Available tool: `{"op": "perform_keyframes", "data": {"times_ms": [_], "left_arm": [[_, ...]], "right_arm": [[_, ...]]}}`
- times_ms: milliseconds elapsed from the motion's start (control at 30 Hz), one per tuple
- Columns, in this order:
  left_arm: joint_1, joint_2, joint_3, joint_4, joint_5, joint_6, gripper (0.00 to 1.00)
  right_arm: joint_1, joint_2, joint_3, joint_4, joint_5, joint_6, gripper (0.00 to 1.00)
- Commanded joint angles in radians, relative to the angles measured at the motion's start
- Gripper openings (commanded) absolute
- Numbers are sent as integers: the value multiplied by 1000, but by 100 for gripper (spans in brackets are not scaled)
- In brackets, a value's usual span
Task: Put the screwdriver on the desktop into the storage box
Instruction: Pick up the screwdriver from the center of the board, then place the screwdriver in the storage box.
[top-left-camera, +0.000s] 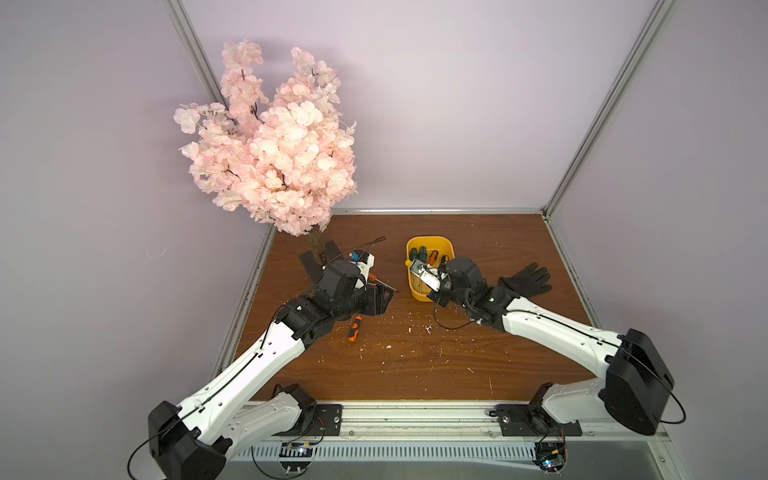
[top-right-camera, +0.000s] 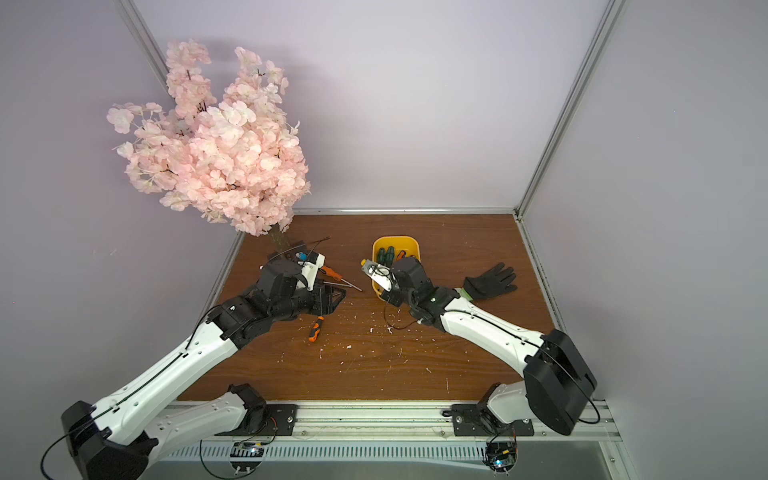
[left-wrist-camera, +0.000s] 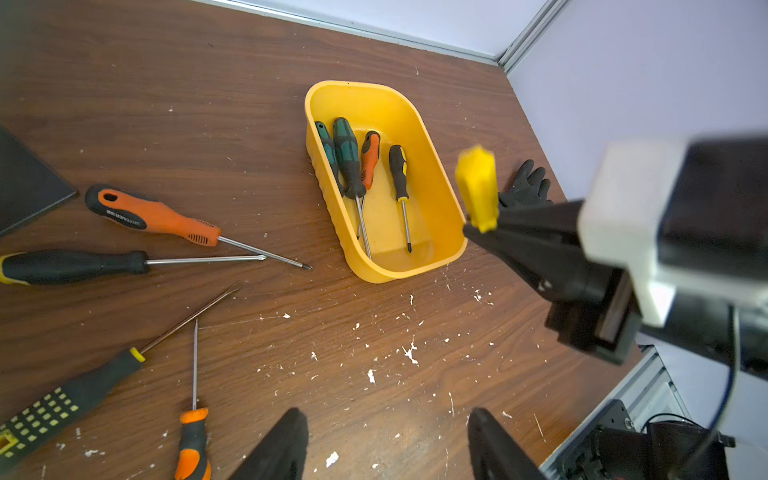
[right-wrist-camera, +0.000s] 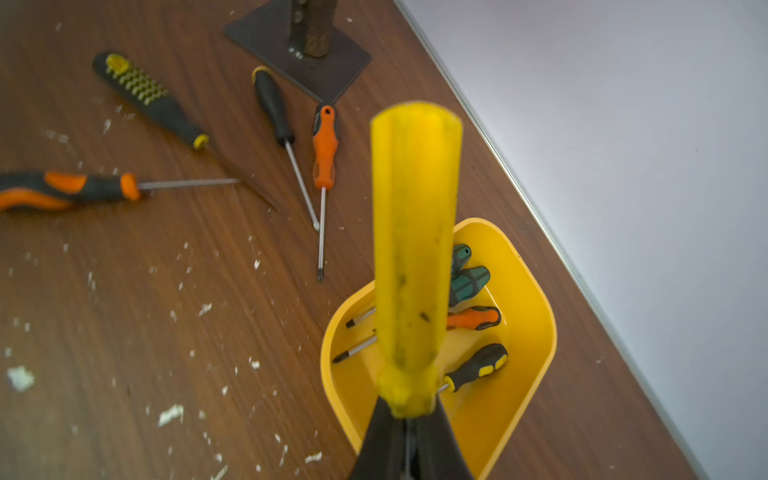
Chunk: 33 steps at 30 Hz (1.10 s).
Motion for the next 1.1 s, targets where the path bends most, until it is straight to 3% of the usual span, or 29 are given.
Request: {"op": "perform_keyframes", "data": {"times_ms": [0,267,533,1067], "left_arm": [[4,-23,-42,74,18,-57,65],[2,-68,-101,89,17,-92,65],[2,-87,-138,95,24,-109,65],[3,-93,-171,89,11,-106,65]], "right_arm": [[-39,70,116,-6,20,256,0],[-147,262,254,-33,-33,628,0],[-194,400,306,-50,-24,838,0],[-227,533,365,-136,11,963,0]]}}
